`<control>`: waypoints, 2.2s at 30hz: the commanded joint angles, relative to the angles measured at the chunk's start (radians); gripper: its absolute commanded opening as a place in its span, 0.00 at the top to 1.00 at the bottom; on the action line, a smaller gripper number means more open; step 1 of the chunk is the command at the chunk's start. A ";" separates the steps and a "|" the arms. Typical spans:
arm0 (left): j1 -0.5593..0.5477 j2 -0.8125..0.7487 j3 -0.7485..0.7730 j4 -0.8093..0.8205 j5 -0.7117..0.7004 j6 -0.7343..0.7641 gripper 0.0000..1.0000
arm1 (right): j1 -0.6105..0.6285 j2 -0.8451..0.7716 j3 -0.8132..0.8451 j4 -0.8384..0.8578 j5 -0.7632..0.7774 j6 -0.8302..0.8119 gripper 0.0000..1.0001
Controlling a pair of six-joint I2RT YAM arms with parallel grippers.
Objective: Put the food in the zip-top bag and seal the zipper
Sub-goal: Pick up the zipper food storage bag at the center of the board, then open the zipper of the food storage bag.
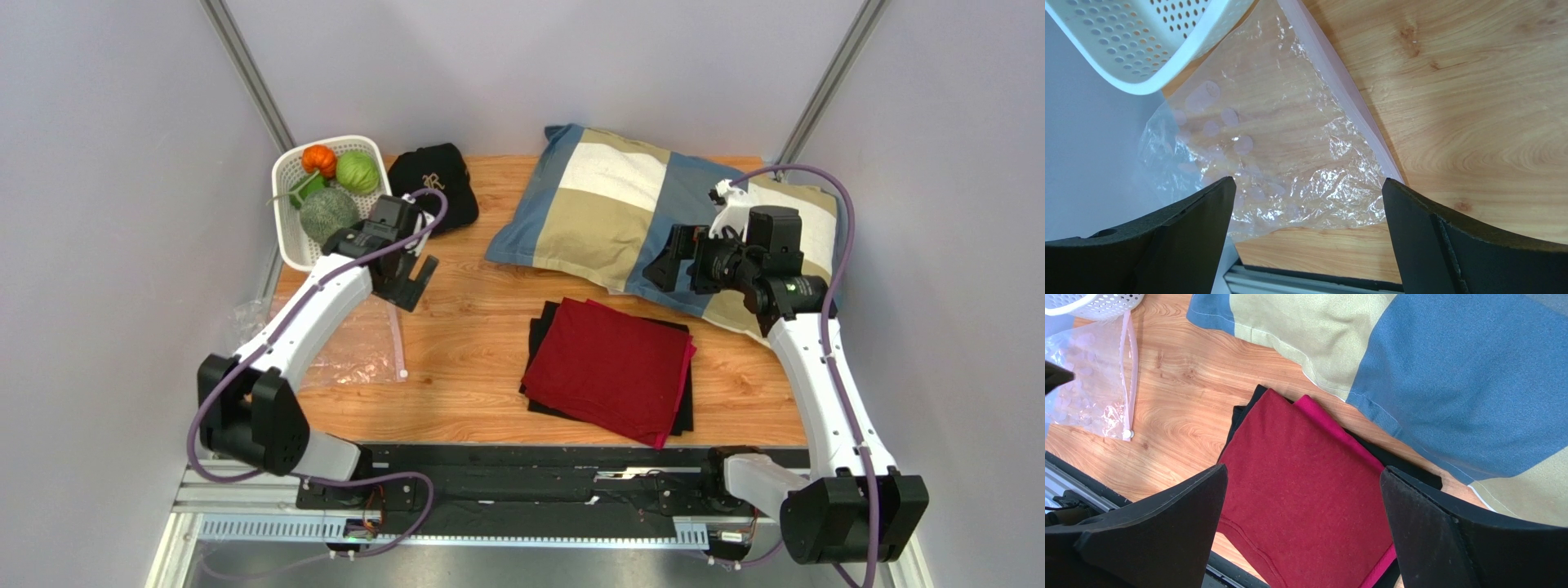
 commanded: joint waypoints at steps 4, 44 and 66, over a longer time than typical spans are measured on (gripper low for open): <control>-0.087 0.202 0.033 0.037 -0.257 -0.199 0.02 | -0.001 0.026 -0.001 0.043 -0.015 0.011 0.00; -0.118 0.085 0.134 -0.153 -0.007 -0.248 1.00 | -0.001 0.038 0.034 0.089 -0.198 0.032 0.00; -0.219 -0.031 0.575 -0.241 0.473 -0.322 1.00 | 0.514 0.357 0.433 0.336 -0.081 0.480 0.00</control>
